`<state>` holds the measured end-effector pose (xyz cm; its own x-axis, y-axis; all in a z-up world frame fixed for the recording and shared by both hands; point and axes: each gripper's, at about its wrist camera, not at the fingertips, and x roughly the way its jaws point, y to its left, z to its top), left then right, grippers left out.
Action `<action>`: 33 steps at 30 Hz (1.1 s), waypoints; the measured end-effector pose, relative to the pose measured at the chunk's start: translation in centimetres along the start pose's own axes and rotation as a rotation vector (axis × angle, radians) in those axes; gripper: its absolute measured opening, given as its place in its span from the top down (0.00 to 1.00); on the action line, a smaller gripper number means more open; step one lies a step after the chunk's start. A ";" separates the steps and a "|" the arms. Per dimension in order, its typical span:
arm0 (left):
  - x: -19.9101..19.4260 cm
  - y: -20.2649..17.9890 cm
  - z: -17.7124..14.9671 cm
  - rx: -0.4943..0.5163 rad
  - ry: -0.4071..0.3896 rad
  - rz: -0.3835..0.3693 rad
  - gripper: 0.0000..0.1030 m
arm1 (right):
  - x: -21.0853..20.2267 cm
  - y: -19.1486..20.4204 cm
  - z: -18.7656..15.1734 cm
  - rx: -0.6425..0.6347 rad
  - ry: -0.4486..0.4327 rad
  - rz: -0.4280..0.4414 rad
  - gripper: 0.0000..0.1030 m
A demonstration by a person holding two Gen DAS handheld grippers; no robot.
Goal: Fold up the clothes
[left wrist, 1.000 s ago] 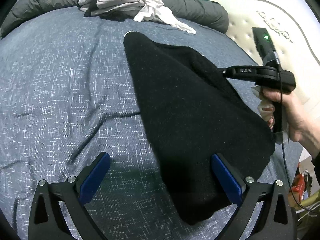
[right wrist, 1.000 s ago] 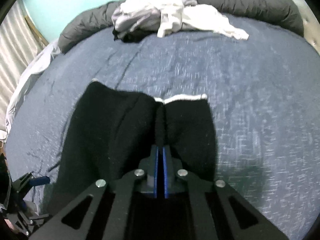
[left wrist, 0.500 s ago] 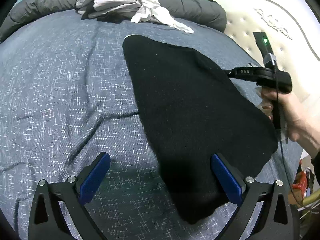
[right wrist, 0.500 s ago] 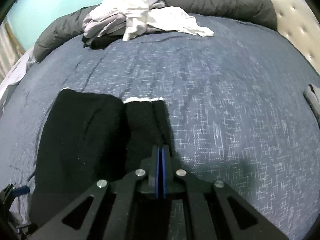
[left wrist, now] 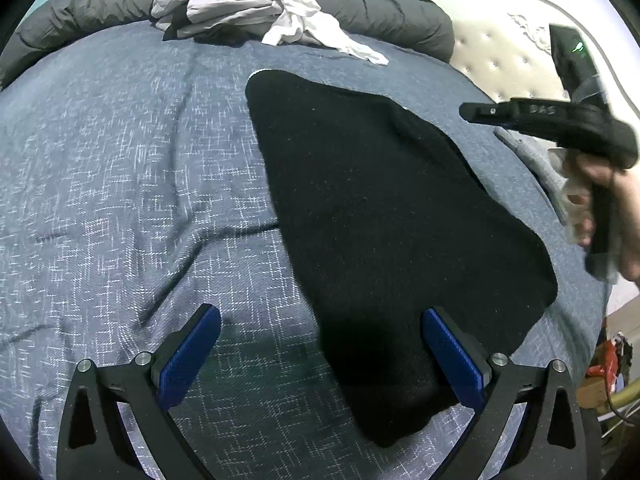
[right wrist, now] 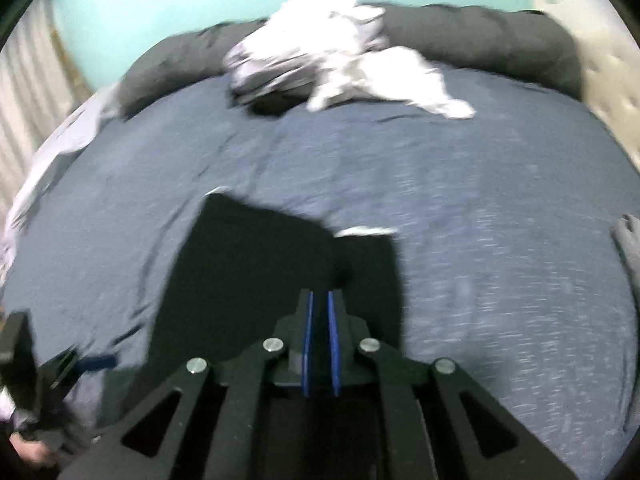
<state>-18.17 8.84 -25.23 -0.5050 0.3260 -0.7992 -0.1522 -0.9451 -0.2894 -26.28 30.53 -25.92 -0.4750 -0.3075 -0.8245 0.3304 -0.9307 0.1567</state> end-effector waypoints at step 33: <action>-1.0 -0.4 -0.8 0.011 0.011 -0.004 0.00 | -0.4 0.5 -10.9 0.043 0.210 0.022 0.98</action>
